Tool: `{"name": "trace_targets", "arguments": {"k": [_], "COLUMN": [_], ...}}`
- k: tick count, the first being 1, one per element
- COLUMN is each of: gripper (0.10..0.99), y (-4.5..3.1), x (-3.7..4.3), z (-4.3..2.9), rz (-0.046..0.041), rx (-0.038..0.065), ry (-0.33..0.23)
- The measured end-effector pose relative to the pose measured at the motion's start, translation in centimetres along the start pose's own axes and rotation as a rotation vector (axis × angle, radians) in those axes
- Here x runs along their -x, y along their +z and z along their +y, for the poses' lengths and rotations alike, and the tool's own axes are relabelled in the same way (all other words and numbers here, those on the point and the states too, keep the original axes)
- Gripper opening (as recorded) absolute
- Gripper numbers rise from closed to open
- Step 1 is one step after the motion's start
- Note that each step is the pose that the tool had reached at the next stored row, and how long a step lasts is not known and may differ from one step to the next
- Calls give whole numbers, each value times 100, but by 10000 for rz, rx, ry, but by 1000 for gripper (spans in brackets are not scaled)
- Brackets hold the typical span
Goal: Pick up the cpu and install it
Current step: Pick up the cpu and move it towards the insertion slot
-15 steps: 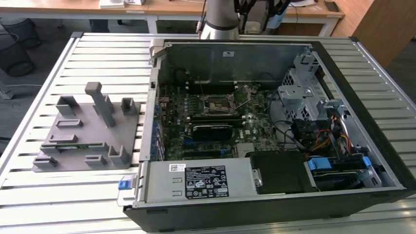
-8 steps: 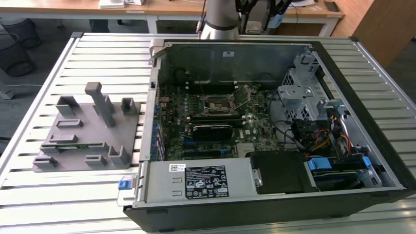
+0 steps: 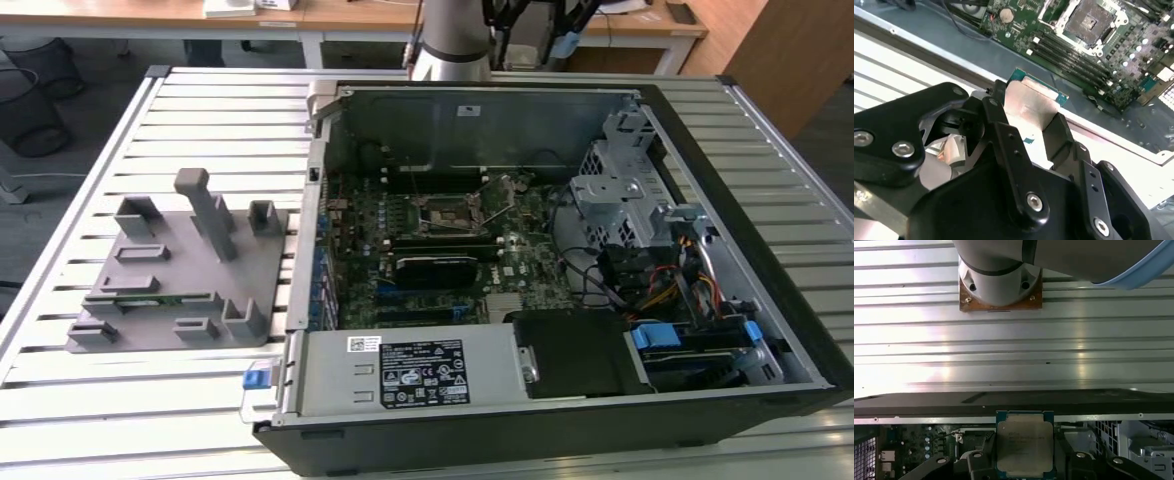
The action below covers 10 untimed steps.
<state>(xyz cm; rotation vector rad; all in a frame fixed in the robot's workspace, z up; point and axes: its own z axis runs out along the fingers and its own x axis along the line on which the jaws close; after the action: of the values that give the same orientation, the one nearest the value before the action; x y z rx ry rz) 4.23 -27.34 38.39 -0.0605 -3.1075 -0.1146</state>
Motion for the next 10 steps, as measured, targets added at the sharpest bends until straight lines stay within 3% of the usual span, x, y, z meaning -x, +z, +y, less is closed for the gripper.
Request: {"name": "trace_targets", "arguments": {"k": [10], "gripper": [545], "y": [-13], "x": [4], "z": [-427], "rz": [1], "rx": [0], "ry": [0]}}
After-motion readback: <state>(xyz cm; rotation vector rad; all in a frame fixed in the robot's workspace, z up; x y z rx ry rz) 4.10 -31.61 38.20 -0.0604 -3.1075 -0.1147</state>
